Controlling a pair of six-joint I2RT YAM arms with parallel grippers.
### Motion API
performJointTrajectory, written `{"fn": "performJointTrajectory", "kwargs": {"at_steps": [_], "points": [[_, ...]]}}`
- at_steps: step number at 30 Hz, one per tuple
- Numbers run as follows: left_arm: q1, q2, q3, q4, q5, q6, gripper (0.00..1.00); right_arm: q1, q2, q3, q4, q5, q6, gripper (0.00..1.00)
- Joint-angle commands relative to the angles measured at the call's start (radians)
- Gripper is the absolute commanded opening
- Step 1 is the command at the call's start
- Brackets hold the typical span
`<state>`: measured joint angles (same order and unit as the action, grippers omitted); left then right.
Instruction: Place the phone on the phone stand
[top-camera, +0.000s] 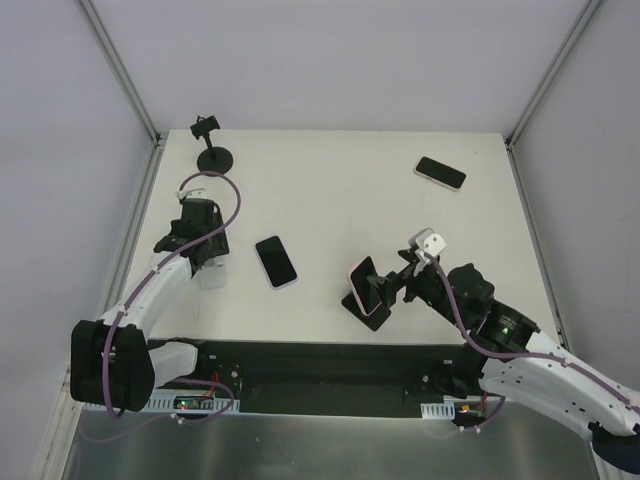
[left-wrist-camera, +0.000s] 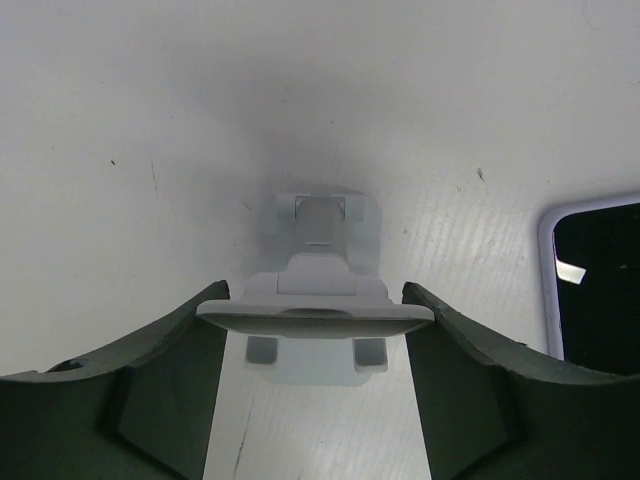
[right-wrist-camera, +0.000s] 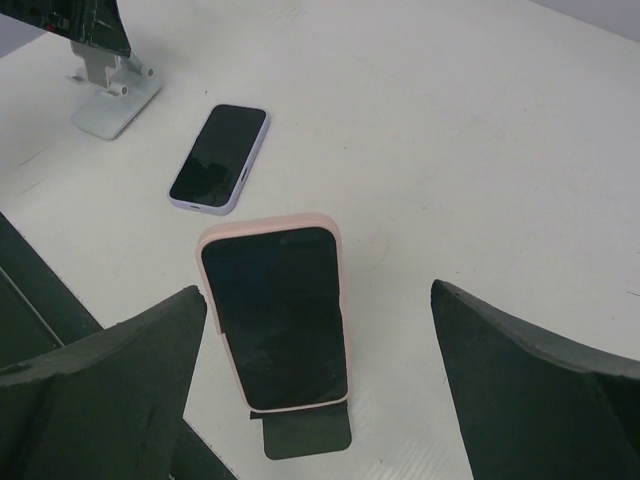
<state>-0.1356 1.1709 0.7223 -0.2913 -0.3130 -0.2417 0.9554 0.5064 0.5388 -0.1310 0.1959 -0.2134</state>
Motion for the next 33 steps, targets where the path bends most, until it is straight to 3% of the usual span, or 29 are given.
{"fn": "performJointTrajectory", "kwargs": {"at_steps": [1,2,6,10,14,17,20,23,30,33], "points": [[0.007,-0.083,0.065,-0.019,-0.021,-0.007,0.05,0.005,0.037,0.101,0.004,0.039,0.048,0.96],[0.007,-0.099,0.077,-0.035,-0.012,-0.033,0.0,0.006,0.049,0.107,0.004,0.039,0.049,0.96],[0.007,-0.198,0.193,-0.095,0.081,-0.114,0.0,0.006,0.113,0.183,-0.019,0.045,0.057,0.96],[0.007,-0.24,0.322,-0.12,0.315,-0.241,0.0,0.006,0.231,0.332,-0.082,-0.033,0.054,0.96],[0.005,-0.211,0.396,-0.114,0.593,-0.547,0.0,0.006,0.395,0.472,-0.078,-0.143,0.112,0.96],[-0.036,-0.175,0.397,-0.066,0.702,-0.712,0.0,0.005,0.501,0.547,-0.042,-0.274,0.179,0.96],[-0.14,-0.16,0.384,0.007,0.701,-0.778,0.0,0.006,0.569,0.587,-0.03,-0.328,0.226,0.99],[-0.224,-0.162,0.368,0.03,0.622,-0.827,0.0,-0.001,0.586,0.583,-0.074,-0.216,0.301,0.94],[-0.34,-0.16,0.335,0.052,0.488,-0.923,0.0,-0.015,0.554,0.48,-0.027,-0.167,0.479,0.68],[-0.384,-0.149,0.341,0.052,0.433,-0.944,0.0,-0.015,0.546,0.461,-0.012,-0.136,0.511,0.62]]}}
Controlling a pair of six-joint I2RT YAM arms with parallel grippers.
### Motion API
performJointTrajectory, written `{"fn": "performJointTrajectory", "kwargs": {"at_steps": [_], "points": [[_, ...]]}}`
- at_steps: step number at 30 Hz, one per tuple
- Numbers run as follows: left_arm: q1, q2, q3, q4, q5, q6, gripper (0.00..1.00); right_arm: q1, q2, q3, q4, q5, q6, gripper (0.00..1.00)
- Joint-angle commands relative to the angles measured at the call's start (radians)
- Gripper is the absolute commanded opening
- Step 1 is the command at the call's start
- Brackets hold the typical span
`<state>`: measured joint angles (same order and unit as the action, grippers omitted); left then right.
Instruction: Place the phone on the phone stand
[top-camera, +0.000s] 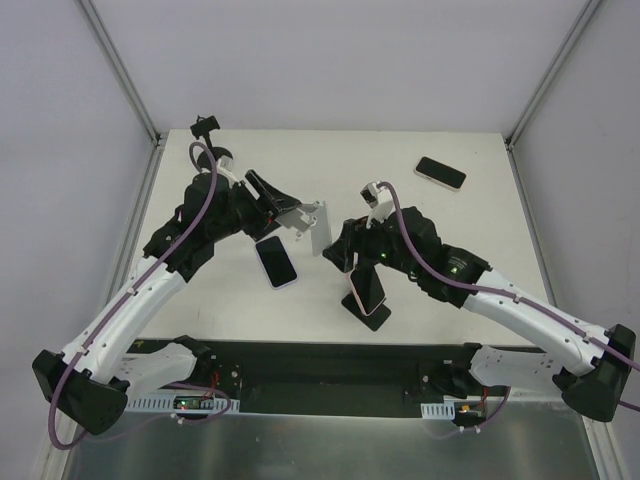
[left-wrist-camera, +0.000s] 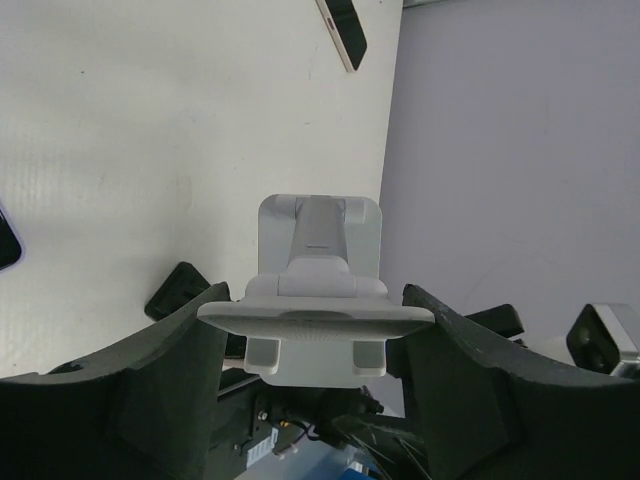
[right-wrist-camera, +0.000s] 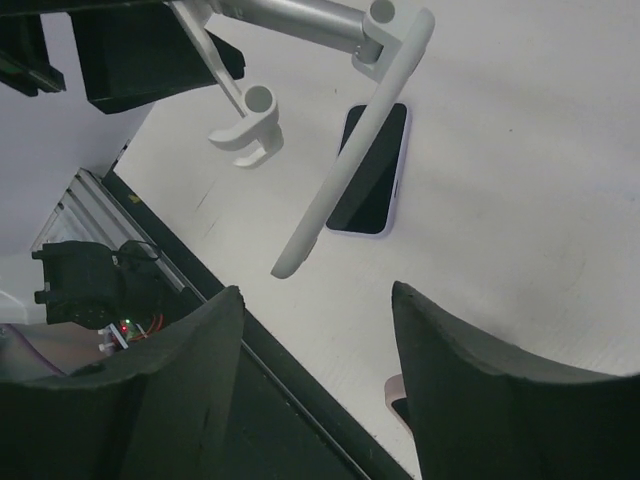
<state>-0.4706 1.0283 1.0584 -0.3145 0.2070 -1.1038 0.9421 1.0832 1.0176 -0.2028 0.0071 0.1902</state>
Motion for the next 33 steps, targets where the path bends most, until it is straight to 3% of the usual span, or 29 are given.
{"fn": "performJointTrajectory", "kwargs": {"at_steps": [1,8,11,14,15,16,17,19,20,21,23,25,26,28,29,32,33], "points": [[-0.059,-0.004,0.008,0.075,-0.102,-0.088,0.0,-0.002,-0.032,-0.02,0.068,0.062,0.126,0.61],[-0.158,0.023,0.037,0.075,-0.202,-0.116,0.0,-0.003,-0.034,-0.045,0.124,0.111,0.181,0.42],[-0.19,0.016,0.035,0.075,-0.238,-0.139,0.0,-0.003,-0.052,-0.074,0.16,0.139,0.198,0.25],[-0.2,0.015,0.035,0.083,-0.268,-0.156,0.0,-0.008,-0.078,-0.097,0.189,0.166,0.206,0.01],[-0.2,0.015,0.037,0.09,-0.259,-0.153,0.0,-0.009,-0.086,-0.105,0.198,0.169,0.201,0.01],[-0.2,0.018,0.037,0.121,-0.245,-0.128,0.06,-0.012,-0.107,-0.117,0.198,0.172,0.199,0.01],[-0.2,0.022,0.043,0.133,-0.23,-0.11,0.2,-0.025,-0.121,-0.123,0.198,0.183,0.199,0.01],[-0.2,0.022,0.049,0.166,-0.172,-0.047,0.56,-0.055,-0.172,-0.145,0.198,0.176,0.207,0.01],[-0.2,0.023,0.057,0.172,-0.153,-0.027,0.79,-0.119,-0.195,-0.152,0.197,0.127,0.218,0.01],[-0.198,0.019,0.061,0.173,-0.144,-0.004,0.9,-0.165,-0.213,-0.162,0.198,0.087,0.236,0.01],[-0.197,0.01,0.081,0.178,-0.107,0.1,0.99,-0.333,-0.267,-0.18,0.184,-0.075,0.245,0.01],[-0.195,-0.007,0.086,0.176,-0.101,0.2,0.99,-0.467,-0.29,-0.169,0.123,-0.203,0.238,0.01],[-0.195,-0.029,0.087,0.178,-0.103,0.232,0.99,-0.614,-0.292,-0.159,0.103,-0.36,0.233,0.01],[-0.194,-0.051,0.087,0.181,-0.094,0.344,0.99,-0.768,-0.269,-0.157,0.048,-0.534,0.224,0.01],[-0.194,-0.069,0.089,0.181,-0.078,0.382,0.99,-0.905,-0.25,-0.16,0.031,-0.72,0.219,0.01],[-0.192,-0.111,0.068,0.18,-0.076,0.498,0.99,-1.104,-0.183,-0.226,0.014,-0.983,0.21,0.01],[-0.192,-0.122,0.058,0.181,-0.084,0.512,0.99,-1.127,-0.18,-0.282,0.019,-1.007,0.195,0.01]]}}
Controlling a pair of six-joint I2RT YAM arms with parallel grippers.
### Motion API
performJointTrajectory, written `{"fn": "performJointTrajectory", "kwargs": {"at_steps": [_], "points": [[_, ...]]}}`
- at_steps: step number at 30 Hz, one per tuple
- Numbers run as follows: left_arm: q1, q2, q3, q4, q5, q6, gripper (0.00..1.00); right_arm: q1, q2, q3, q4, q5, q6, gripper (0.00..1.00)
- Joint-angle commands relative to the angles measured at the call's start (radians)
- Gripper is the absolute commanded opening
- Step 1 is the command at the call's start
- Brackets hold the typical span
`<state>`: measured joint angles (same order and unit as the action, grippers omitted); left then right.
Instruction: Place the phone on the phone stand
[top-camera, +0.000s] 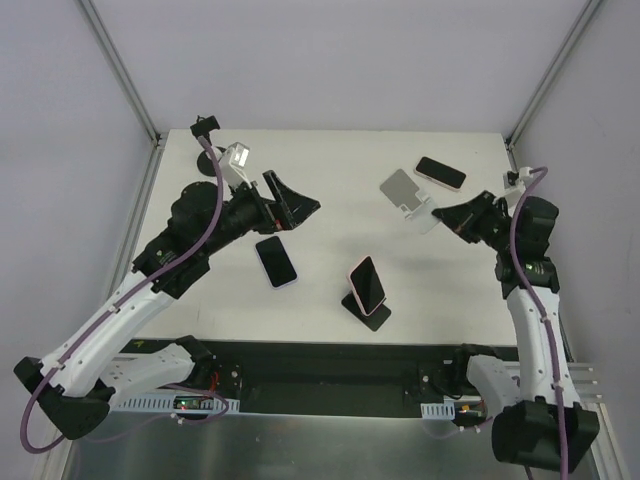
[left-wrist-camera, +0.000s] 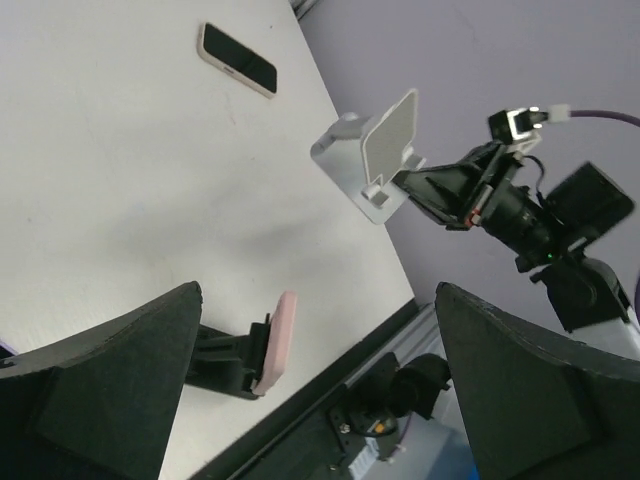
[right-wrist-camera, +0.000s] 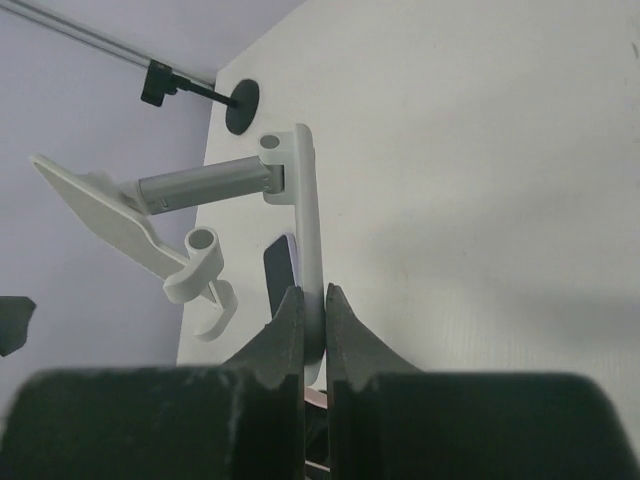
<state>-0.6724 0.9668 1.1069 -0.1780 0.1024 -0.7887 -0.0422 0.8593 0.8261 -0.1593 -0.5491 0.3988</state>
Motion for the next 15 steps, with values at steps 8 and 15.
{"fn": "performJointTrajectory", "kwargs": {"at_steps": [8,15], "points": [[0.013,-0.054,-0.016,0.045,0.091,0.304,0.99,-0.206,0.119,-0.352,0.208,-0.513,-0.028,0.01],[0.014,-0.023,0.016,-0.005,0.172,0.414,0.99,-0.214,0.286,-0.466,0.384,-0.474,-0.06,0.01]]}}
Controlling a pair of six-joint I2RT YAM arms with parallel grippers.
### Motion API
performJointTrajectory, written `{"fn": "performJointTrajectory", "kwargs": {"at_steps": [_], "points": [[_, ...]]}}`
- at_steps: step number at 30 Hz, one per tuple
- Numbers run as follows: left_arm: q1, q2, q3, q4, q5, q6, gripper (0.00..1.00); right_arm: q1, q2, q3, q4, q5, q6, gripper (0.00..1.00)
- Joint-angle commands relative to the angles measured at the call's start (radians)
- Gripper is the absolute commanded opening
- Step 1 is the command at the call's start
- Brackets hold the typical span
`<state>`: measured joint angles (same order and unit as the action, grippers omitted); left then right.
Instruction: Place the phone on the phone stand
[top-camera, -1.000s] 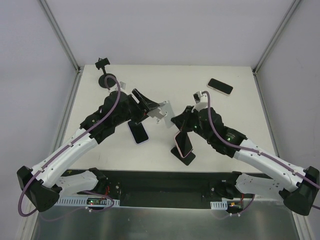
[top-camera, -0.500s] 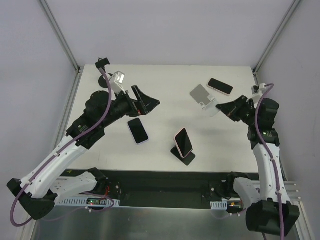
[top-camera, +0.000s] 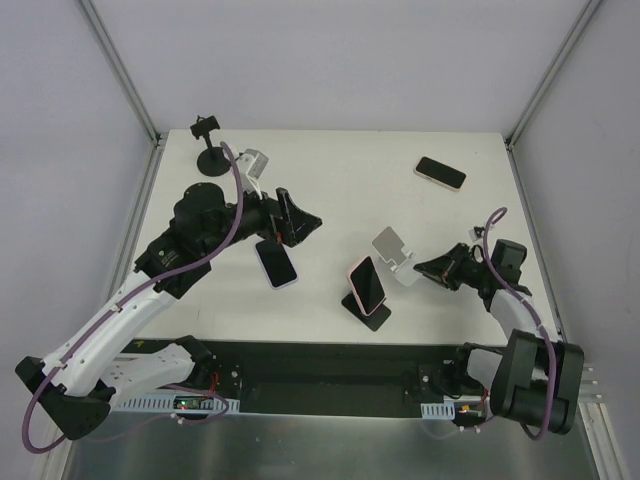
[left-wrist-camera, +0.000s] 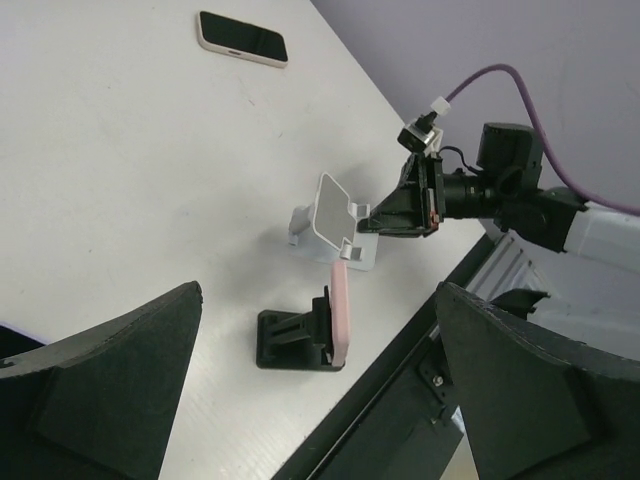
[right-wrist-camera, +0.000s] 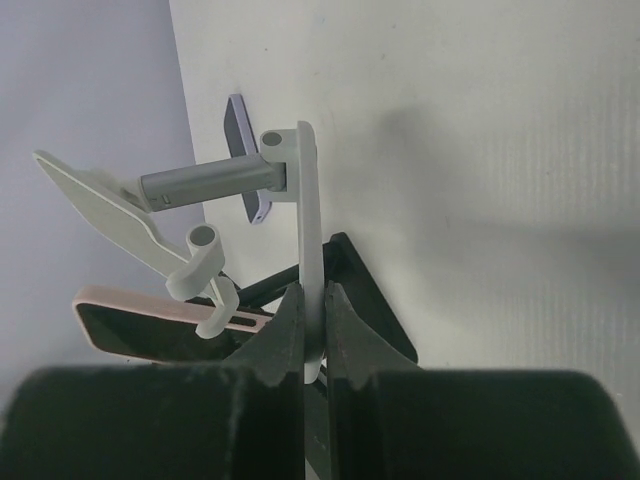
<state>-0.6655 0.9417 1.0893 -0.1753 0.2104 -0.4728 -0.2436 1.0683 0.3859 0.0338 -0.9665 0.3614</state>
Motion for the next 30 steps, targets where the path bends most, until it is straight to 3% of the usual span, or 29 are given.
{"fn": "performJointTrajectory", "kwargs": {"at_steps": [1,7,23,30], "points": [[0.009,0.003,0.037,-0.012,0.066,0.111,0.99,-0.014,0.125,-0.027,0.199,-0.06,-0.039,0.01],[0.014,0.003,0.027,-0.026,0.069,0.134,0.99,-0.025,0.284,0.005,0.184,-0.096,-0.099,0.01],[0.017,0.002,0.027,-0.03,0.09,0.135,0.99,0.007,0.401,0.036,0.176,-0.029,-0.128,0.02],[0.017,-0.007,0.017,-0.032,0.101,0.123,0.99,0.01,0.374,0.068,-0.023,0.106,-0.226,0.17]]}}
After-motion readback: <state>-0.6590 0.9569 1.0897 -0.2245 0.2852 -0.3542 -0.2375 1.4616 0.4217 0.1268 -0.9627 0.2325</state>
